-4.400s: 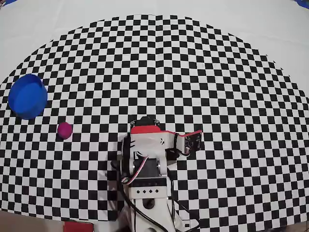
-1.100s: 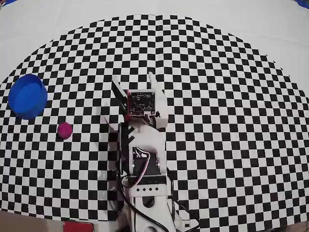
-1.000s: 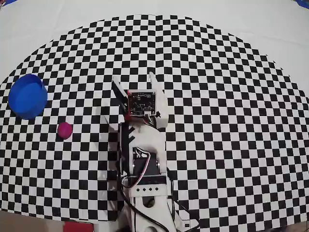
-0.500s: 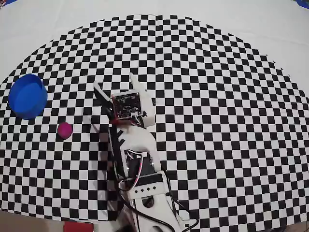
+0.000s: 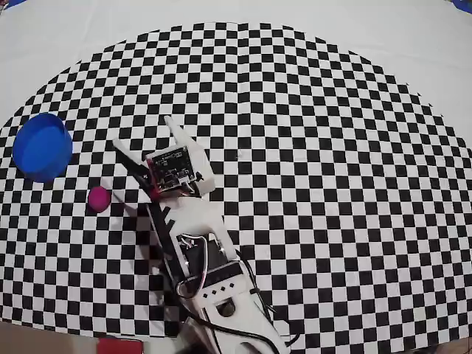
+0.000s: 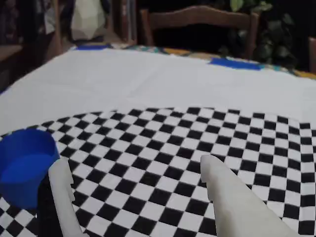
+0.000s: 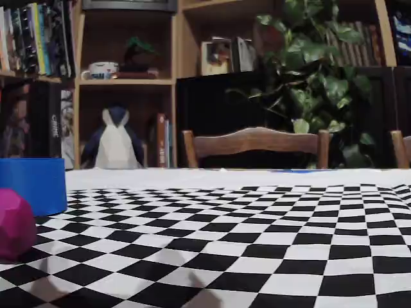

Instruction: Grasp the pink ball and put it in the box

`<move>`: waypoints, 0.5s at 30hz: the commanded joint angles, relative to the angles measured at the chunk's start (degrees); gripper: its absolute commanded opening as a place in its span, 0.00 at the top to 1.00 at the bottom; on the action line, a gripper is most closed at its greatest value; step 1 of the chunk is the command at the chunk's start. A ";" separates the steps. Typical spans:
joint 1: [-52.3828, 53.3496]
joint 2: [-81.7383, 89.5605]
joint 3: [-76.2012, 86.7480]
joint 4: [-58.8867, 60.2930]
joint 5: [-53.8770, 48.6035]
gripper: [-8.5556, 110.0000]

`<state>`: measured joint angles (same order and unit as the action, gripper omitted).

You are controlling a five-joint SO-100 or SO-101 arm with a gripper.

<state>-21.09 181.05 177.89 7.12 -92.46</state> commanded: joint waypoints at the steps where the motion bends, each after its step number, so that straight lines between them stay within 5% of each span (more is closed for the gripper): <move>1: -3.43 -0.18 0.44 0.09 -0.44 0.67; 15: -15.29 -0.44 0.44 -0.35 -0.44 0.67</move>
<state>-34.80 181.05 177.89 7.12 -92.46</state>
